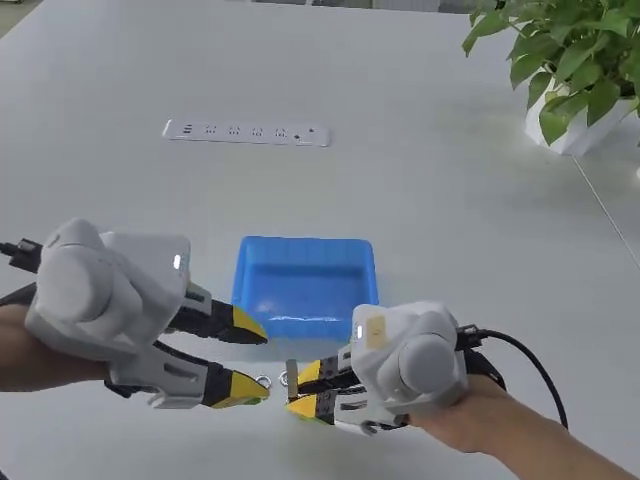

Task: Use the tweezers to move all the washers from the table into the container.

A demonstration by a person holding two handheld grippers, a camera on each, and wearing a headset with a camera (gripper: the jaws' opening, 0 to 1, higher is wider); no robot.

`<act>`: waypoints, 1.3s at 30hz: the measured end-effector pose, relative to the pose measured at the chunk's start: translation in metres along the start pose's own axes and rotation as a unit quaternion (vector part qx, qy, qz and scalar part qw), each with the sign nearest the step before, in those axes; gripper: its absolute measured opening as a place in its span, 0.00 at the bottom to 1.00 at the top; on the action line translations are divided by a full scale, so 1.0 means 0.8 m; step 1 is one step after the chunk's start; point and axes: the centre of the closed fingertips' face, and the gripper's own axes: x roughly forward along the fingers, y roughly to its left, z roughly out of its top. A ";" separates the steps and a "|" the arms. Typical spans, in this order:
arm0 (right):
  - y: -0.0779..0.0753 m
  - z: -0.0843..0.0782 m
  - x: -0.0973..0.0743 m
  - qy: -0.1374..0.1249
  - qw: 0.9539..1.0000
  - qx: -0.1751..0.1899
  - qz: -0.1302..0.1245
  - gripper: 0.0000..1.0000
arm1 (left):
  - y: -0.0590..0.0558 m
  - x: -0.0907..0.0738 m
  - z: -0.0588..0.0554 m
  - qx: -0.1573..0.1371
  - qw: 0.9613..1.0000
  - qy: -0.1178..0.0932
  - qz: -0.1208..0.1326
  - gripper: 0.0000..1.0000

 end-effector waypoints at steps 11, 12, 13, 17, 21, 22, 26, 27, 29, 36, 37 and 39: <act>-0.005 0.021 -0.027 -0.012 1.000 -0.001 -0.009 0.07 | 0.003 -0.018 -0.012 -0.052 0.997 -0.037 0.038 0.57; -0.006 0.023 -0.030 -0.013 1.000 -0.002 -0.010 0.07 | 0.003 -0.019 -0.013 -0.057 0.997 -0.039 0.040 0.59; -0.006 0.026 -0.033 -0.014 1.000 -0.003 -0.010 0.07 | 0.004 -0.021 -0.014 -0.060 0.996 -0.043 0.046 0.60; -0.009 0.035 -0.043 -0.017 1.000 -0.006 -0.012 0.07 | 0.005 -0.025 -0.020 -0.076 0.994 -0.051 0.061 0.68; -0.017 0.046 -0.055 -0.023 1.000 -0.009 -0.017 0.07 | 0.007 -0.030 -0.026 -0.090 0.991 -0.061 0.080 0.76; -0.020 0.050 -0.058 -0.026 0.999 -0.009 -0.018 0.07 | 0.007 -0.031 -0.026 -0.093 0.990 -0.064 0.083 0.78; -0.029 0.061 -0.068 -0.030 0.999 -0.013 -0.023 0.07 | 0.009 -0.033 -0.030 -0.099 0.988 -0.069 0.096 0.87; -0.031 0.063 -0.071 -0.031 0.999 -0.015 -0.024 0.07 | 0.011 -0.034 -0.031 -0.101 0.987 -0.071 0.101 0.89; -0.038 0.069 -0.076 -0.034 0.999 -0.016 -0.027 0.07 | 0.012 -0.035 -0.032 -0.105 0.986 -0.071 0.104 0.94; -0.066 0.081 -0.089 -0.044 0.998 -0.023 -0.039 0.07 | 0.016 -0.039 -0.032 -0.109 0.985 -0.078 0.113 0.99; -0.071 0.082 -0.090 -0.046 0.998 -0.023 -0.041 0.07 | 0.017 -0.039 -0.032 -0.109 0.985 -0.078 0.113 0.99; -0.080 0.081 -0.089 -0.045 0.998 -0.025 -0.042 0.07 | 0.018 -0.041 -0.032 -0.108 0.984 -0.077 0.115 0.99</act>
